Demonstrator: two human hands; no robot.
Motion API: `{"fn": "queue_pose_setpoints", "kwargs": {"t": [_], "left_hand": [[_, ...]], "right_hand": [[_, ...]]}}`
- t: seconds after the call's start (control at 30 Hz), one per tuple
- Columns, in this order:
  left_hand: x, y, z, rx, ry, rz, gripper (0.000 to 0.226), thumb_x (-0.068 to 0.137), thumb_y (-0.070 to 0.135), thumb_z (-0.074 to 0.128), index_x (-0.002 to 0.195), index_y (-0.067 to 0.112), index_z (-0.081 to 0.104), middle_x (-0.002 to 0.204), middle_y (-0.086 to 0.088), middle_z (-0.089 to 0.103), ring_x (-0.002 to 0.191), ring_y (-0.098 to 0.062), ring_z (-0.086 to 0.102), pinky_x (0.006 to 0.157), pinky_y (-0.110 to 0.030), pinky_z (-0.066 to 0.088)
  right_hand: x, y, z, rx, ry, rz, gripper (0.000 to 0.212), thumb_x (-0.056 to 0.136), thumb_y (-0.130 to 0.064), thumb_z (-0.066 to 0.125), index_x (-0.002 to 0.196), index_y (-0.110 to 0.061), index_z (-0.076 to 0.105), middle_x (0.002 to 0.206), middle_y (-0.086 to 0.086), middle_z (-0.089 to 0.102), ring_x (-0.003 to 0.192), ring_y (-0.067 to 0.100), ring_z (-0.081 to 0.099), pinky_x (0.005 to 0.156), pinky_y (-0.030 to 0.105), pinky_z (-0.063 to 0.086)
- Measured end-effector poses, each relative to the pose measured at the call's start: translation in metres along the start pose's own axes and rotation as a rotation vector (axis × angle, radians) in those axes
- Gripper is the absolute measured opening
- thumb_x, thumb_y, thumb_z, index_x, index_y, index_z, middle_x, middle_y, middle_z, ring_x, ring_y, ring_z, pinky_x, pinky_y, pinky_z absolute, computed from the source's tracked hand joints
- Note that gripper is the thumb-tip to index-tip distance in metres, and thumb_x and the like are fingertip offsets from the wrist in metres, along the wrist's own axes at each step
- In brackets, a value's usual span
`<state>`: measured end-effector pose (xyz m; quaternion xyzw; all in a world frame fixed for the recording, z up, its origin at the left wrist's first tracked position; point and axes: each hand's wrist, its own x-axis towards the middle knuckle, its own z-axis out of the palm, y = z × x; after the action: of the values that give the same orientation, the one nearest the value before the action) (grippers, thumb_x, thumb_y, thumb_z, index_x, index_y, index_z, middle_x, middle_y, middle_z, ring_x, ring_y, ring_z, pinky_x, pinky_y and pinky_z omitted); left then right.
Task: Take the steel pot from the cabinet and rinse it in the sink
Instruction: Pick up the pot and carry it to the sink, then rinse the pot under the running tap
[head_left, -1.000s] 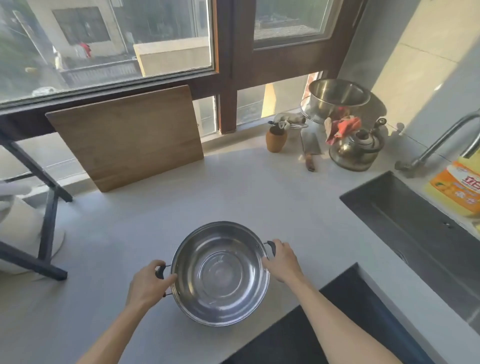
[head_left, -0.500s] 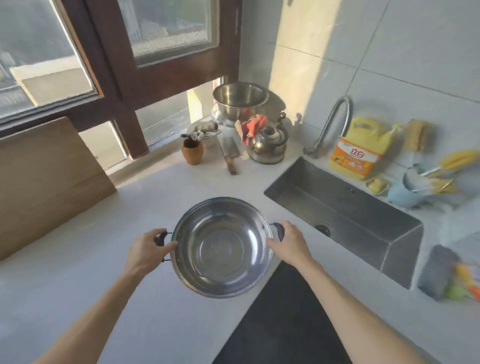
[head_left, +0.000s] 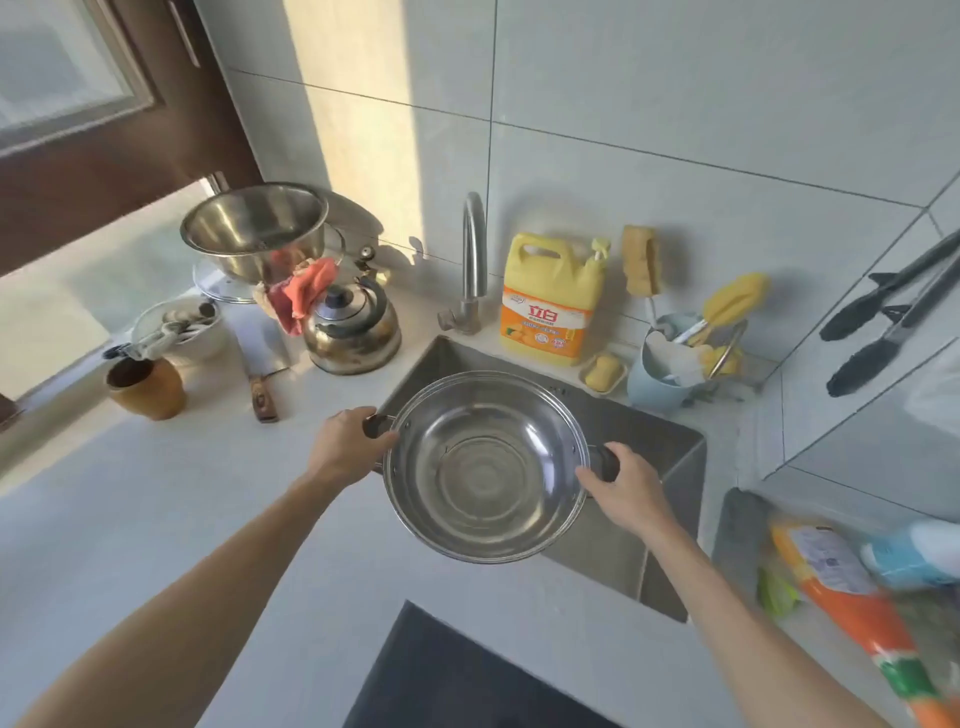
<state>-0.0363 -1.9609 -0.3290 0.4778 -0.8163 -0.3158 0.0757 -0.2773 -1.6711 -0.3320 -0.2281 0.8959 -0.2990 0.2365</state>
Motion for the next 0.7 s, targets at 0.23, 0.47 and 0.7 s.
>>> {"fn": "queue_pose_setpoints", "kwargs": {"t": [0.23,0.47,0.7], "left_hand": [[0.090,0.010,0.058,0.095,-0.057,-0.045,0.039,0.084,0.056,0.078,0.070,0.021,0.068,0.067,-0.001,0.068,0.067,-0.023,0.064,0.054,-0.031,0.043],[0.165,-0.018,0.123,0.182,-0.130,-0.027,0.037,0.084,0.059,0.077,0.078,0.023,0.070,0.071,0.002,0.070,0.072,-0.022,0.067,0.062,-0.036,0.050],[0.218,-0.060,0.202,0.259,-0.214,-0.060,0.041,0.090,0.057,0.069,0.107,0.020,0.069,0.097,-0.005,0.073,0.087,-0.031,0.071,0.079,-0.043,0.062]], "right_hand": [[0.076,0.033,0.016,0.066,-0.023,0.112,0.052,0.097,-0.037,0.071,0.140,-0.010,0.059,0.123,0.012,0.067,0.117,0.030,0.061,0.083,0.030,0.038],[0.140,0.072,0.079,0.081,-0.040,0.238,0.044,0.096,-0.028,0.072,0.131,-0.003,0.062,0.130,0.018,0.070,0.100,0.032,0.060,0.079,0.030,0.038],[0.198,0.120,0.145,0.052,-0.049,0.255,0.069,0.096,-0.033,0.074,0.156,-0.011,0.048,0.144,0.014,0.064,0.134,0.034,0.058,0.105,0.037,0.044]]}}
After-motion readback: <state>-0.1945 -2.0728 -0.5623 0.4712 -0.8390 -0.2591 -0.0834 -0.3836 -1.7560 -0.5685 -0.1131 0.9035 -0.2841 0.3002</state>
